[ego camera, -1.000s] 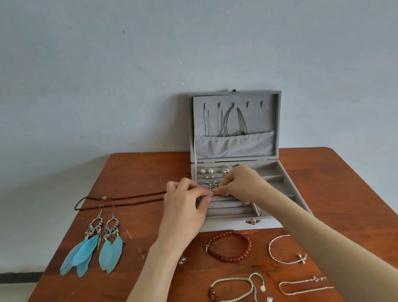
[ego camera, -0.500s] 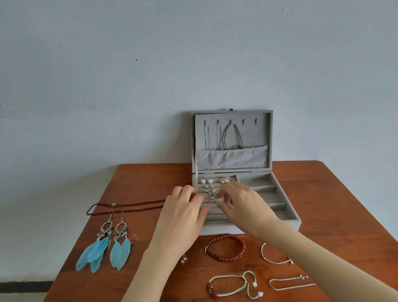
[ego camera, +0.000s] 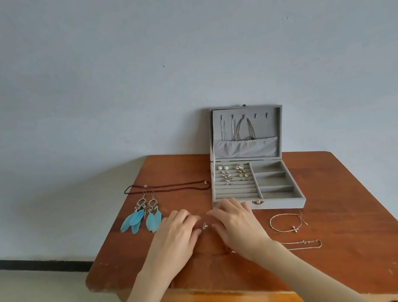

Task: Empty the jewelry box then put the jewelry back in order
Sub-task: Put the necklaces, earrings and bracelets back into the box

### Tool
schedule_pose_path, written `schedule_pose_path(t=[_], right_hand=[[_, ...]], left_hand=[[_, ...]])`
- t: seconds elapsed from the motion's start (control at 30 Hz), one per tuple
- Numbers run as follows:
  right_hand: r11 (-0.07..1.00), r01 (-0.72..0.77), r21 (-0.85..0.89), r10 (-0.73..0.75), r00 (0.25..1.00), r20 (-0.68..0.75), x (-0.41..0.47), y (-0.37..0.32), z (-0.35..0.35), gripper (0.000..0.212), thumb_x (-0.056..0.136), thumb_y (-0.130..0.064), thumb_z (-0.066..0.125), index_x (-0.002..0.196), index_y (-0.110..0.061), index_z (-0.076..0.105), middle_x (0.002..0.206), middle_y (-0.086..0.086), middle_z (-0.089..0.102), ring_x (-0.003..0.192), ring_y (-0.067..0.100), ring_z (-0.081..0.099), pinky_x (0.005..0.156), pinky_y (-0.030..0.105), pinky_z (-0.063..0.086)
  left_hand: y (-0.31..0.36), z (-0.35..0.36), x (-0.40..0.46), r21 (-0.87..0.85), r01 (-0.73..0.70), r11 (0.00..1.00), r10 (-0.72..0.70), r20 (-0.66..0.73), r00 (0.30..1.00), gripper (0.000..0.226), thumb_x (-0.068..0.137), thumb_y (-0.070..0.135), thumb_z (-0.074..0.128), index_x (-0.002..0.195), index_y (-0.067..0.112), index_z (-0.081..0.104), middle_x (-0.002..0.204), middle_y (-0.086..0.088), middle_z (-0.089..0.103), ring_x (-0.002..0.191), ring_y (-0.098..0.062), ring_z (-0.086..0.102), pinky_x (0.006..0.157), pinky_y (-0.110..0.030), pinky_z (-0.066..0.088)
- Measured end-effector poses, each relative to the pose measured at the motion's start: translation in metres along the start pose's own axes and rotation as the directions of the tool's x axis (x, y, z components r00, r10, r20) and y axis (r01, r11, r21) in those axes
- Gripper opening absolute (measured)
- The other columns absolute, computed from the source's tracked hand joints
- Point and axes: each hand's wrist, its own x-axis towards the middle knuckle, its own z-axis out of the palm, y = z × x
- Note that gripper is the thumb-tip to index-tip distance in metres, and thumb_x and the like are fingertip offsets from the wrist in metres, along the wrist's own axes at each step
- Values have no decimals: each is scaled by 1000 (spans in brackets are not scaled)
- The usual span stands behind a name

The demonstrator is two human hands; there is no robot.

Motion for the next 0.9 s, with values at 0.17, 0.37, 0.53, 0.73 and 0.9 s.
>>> schedule_pose_path(t=[0.17, 0.37, 0.53, 0.73, 0.9], right_hand=[[998, -62, 24, 62, 998, -5, -4, -6, 8, 27, 93, -30, 46, 114, -30, 62, 110, -3, 55, 108, 20, 46, 86, 34, 29], [986, -133, 98, 136, 990, -25, 0, -9, 8, 22, 89, -31, 52, 105, -31, 68, 106, -4, 57, 104, 20, 47, 85, 35, 27], [986, -127, 108, 129, 992, -8, 4, -13, 8, 22, 90, -31, 51, 100, -28, 70, 106, -3, 56, 104, 20, 48, 84, 35, 28], [989, -126, 82, 124, 992, 33, 5, -11, 4, 23, 91, -29, 49, 101, -25, 69, 111, -4, 53, 110, 18, 45, 86, 34, 24], [994, -103, 20, 103, 995, 14, 0, -9, 1, 22, 91, -26, 49, 99, -20, 69, 108, -1, 56, 107, 20, 47, 87, 35, 27]], left_hand=[[2, 6, -2, -2, 25, 1000, -25, -4, 1000, 20, 87, 28, 59, 105, 20, 66, 100, 5, 62, 90, -11, 57, 73, -25, 50], [5, 7, 2, 5, 36, 999, -35, -13, 999, 14, 78, 27, 72, 89, 19, 72, 86, 6, 64, 77, -12, 59, 62, -25, 50], [3, 10, 2, -30, 56, 998, -57, -27, 998, 13, 80, 25, 69, 89, 17, 71, 89, 4, 65, 82, -13, 60, 65, -26, 52], [0, 12, -1, -72, 80, 994, -83, -38, 996, 13, 82, 27, 67, 91, 18, 71, 91, 5, 64, 84, -12, 58, 67, -25, 51], [3, 13, 2, -92, 93, 991, -97, -44, 994, 20, 84, 30, 63, 101, 21, 68, 97, 5, 63, 91, -13, 56, 72, -25, 47]])
